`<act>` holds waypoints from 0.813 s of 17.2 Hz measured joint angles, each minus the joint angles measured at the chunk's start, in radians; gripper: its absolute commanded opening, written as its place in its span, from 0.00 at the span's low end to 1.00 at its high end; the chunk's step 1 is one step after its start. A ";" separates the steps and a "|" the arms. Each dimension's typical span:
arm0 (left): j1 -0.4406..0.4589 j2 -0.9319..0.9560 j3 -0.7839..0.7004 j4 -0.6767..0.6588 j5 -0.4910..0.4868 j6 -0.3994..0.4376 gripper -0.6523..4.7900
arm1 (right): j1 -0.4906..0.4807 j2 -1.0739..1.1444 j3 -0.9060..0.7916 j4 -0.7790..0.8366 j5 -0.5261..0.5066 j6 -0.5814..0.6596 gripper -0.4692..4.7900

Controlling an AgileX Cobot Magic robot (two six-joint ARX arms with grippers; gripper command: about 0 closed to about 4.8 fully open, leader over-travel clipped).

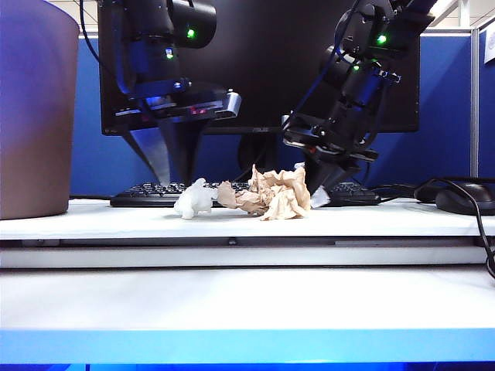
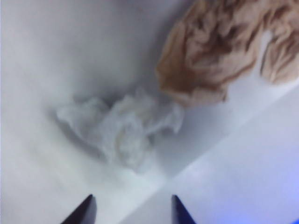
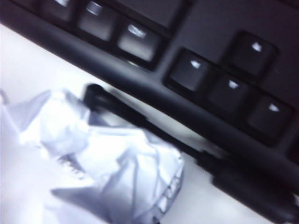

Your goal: Pick up all paper balls from the table and place them in the pink trash can.

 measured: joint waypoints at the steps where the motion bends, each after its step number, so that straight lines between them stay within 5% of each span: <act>1: 0.000 0.000 0.000 0.024 0.015 0.000 0.52 | 0.000 0.000 0.000 0.001 -0.014 0.000 0.08; 5: 0.000 0.040 -0.001 0.078 0.021 -0.002 0.70 | 0.000 0.000 0.000 0.000 -0.042 0.001 0.08; 8: 0.000 0.095 -0.004 0.106 0.018 -0.022 0.67 | 0.000 -0.009 0.000 -0.006 -0.048 0.001 0.08; 9: 0.000 0.104 -0.003 0.111 0.016 -0.023 0.55 | 0.000 -0.016 0.000 -0.011 -0.049 0.001 0.08; 11: -0.002 0.117 0.003 0.138 0.011 -0.024 0.10 | 0.000 -0.035 0.000 -0.015 -0.050 0.001 0.08; 14: -0.002 0.122 0.005 0.162 0.006 -0.043 0.11 | 0.000 -0.069 0.000 -0.022 -0.053 0.000 0.08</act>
